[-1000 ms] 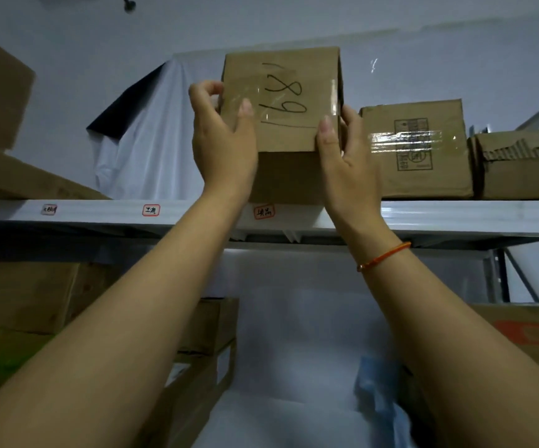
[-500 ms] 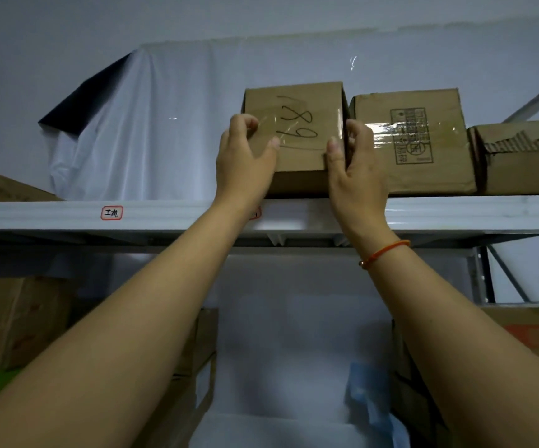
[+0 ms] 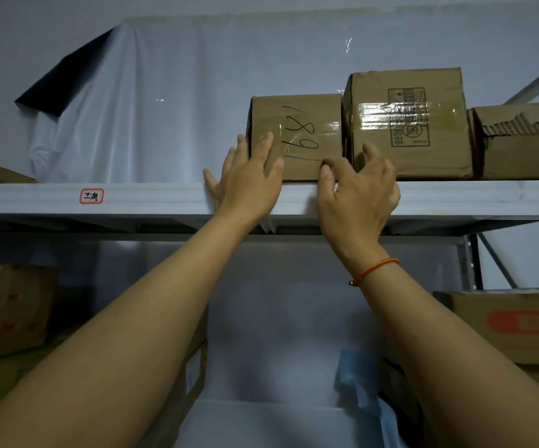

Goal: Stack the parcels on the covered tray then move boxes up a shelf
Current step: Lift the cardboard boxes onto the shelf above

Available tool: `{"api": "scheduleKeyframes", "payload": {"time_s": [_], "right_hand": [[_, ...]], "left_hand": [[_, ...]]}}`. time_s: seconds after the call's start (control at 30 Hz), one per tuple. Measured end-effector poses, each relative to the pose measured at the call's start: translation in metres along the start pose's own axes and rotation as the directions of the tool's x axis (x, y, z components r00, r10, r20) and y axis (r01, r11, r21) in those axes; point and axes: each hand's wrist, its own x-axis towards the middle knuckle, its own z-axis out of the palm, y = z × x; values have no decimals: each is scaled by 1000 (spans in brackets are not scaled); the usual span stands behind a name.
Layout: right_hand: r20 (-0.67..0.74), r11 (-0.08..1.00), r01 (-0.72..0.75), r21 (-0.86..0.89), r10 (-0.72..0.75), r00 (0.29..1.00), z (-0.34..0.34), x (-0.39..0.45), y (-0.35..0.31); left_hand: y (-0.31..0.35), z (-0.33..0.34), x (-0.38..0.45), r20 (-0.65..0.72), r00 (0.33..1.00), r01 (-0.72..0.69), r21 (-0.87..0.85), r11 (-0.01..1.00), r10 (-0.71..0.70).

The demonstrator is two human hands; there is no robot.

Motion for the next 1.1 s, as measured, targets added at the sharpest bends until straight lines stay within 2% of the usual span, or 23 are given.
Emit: {"api": "scheduleKeyframes", "payload": {"time_s": [0.1,0.2,0.33,0.4,0.47,0.6,0.7,0.8,0.9,1.0,1.1], "right_hand": [[0,1000,14,6,-14,1000,-1,-7,0],[3,999,5,40,-5,1000,1,-16,-3],[-46,992,24,127,-18,999,11,-39,-12],[-109,979,75,192,-54,993,21,-55,-18],[-143,960,118,254,-83,986,32,-75,-24],[-85,938,121,324,-98,992,61,-117,-39],[49,935,51,352,-73,996,86,-150,-49],[235,942,-40,335,-42,971,114,-181,-55],[471,947,-168,273,21,882,144,-207,-57],[628,932,-291,215,96,772,173,-228,-61],[748,902,-401,159,155,645,200,-243,-65]], "left_hand": [[-2,0,-4,28,1000,6,37,999,-7],[-2,1,-15,-27,1000,4,52,999,-3],[-14,4,-35,-259,965,-41,-37,998,30],[-25,2,-48,-443,891,-136,-48,990,101],[-42,3,-60,-547,818,-205,8,979,176],[-86,8,-83,-494,796,-356,88,930,351],[-131,11,-100,-375,848,-370,87,925,375],[-180,15,-116,-228,935,-252,117,961,273],[-225,24,-121,-102,995,1,200,980,20],[-266,37,-116,-35,967,254,241,937,-254],[-297,55,-106,92,874,449,220,866,-476]]}}
